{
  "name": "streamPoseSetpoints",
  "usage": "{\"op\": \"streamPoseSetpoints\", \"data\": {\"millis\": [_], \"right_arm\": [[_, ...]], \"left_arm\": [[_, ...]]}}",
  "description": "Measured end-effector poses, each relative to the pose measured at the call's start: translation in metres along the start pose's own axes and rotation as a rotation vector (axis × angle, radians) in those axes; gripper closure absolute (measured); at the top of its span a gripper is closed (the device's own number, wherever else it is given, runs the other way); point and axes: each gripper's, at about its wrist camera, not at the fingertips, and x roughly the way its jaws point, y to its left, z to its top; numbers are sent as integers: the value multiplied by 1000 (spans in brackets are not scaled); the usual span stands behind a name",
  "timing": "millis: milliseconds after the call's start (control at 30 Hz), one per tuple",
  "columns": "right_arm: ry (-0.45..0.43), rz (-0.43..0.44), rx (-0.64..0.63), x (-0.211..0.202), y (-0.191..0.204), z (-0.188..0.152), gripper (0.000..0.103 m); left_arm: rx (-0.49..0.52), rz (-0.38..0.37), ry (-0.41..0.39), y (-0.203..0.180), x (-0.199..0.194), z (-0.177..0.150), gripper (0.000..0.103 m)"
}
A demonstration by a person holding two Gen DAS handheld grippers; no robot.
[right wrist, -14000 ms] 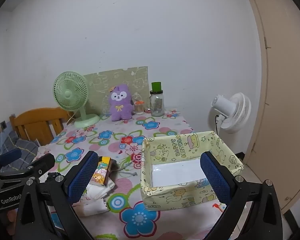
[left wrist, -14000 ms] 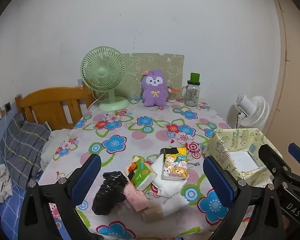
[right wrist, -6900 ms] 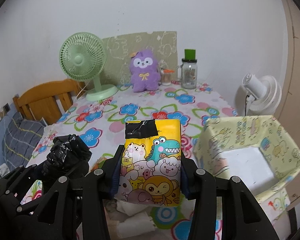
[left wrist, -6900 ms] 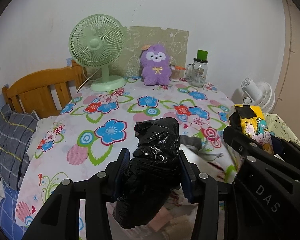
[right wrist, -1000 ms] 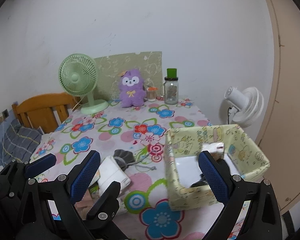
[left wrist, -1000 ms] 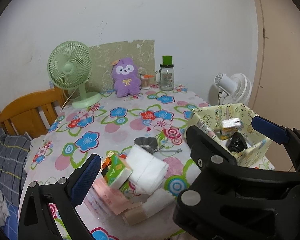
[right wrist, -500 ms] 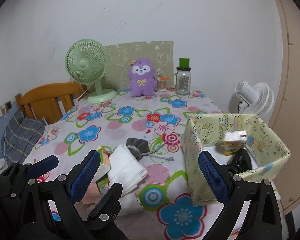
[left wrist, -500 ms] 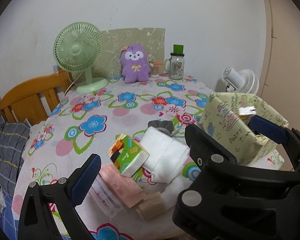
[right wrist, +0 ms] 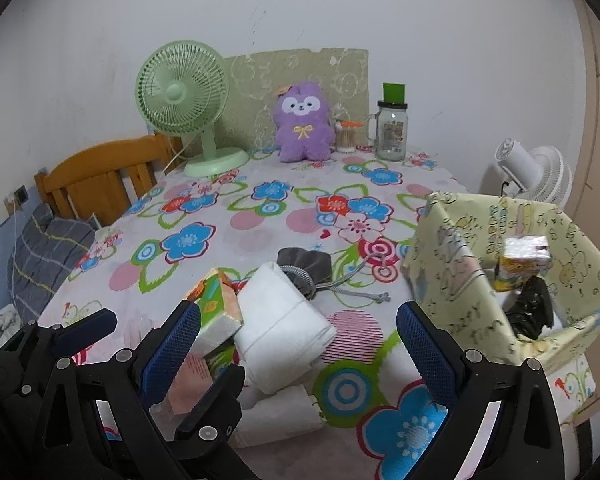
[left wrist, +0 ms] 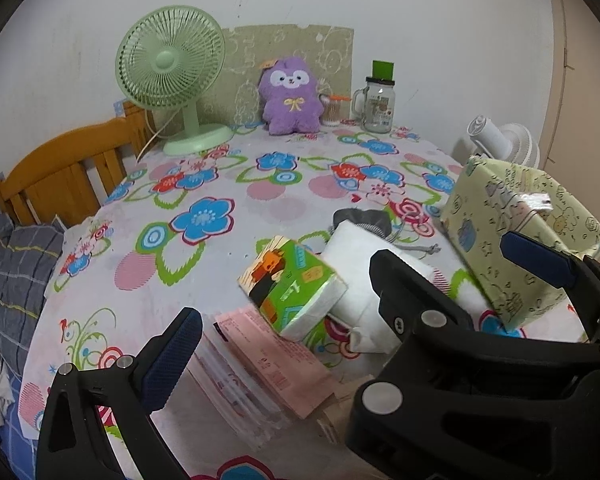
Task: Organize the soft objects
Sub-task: 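Grasp the folded white towel with the right tool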
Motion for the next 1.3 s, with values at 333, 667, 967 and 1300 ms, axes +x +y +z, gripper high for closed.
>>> {"op": "streamPoseSetpoints", "data": {"millis": [333, 667, 967, 1300], "right_arm": [[65, 11, -23, 29, 8, -1, 3], [128, 28, -24, 50, 10, -2, 19], [176, 31, -14, 65, 4, -4, 38], [190, 63, -16, 66, -1, -3, 81]], "left_arm": [[-15, 8, 55, 12, 23, -2, 0], [-28, 16, 91, 19, 39, 0, 0], [-6, 35, 105, 15, 47, 1, 0], [1, 47, 111, 11, 50, 4, 0]]}}
